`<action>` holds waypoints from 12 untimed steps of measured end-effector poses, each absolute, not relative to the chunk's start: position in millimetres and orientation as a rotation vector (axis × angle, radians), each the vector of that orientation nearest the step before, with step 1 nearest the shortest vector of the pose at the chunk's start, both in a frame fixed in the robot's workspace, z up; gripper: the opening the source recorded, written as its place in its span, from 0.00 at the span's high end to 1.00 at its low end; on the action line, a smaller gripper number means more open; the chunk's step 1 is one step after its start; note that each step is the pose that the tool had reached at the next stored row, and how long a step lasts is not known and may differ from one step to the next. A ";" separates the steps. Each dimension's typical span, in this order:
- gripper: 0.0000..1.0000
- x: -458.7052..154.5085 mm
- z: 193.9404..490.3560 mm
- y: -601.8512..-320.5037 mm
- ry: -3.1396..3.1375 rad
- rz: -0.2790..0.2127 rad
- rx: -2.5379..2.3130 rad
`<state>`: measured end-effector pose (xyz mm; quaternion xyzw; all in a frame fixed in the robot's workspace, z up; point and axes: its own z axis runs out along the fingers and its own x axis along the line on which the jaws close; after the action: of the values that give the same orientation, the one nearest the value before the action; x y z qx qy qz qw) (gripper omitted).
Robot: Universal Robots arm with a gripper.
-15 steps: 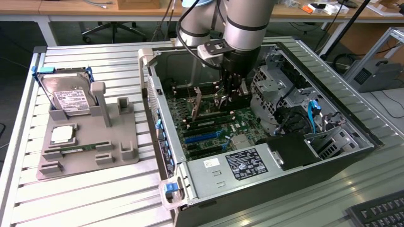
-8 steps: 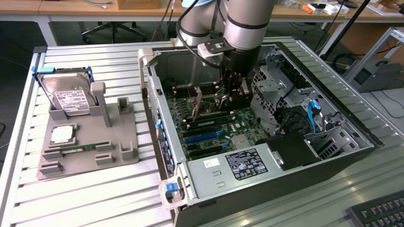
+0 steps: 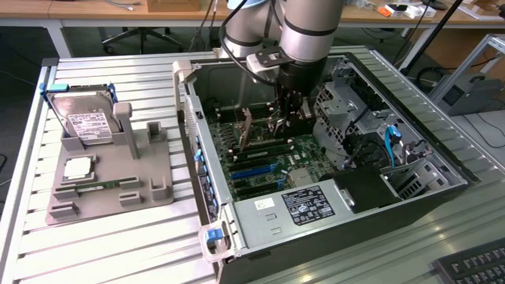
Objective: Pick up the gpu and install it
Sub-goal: 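Insert the gpu into the slot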
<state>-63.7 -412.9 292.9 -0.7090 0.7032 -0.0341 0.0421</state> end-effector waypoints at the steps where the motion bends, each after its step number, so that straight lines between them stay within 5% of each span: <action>1: 0.73 -64.5 292.9 -414.9 2.152 -0.104 -2.170; 12: 0.73 -66.7 298.9 -420.5 2.149 -0.098 -2.166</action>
<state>-66.7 -420.5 298.9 -0.7089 0.7032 -0.0320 0.0443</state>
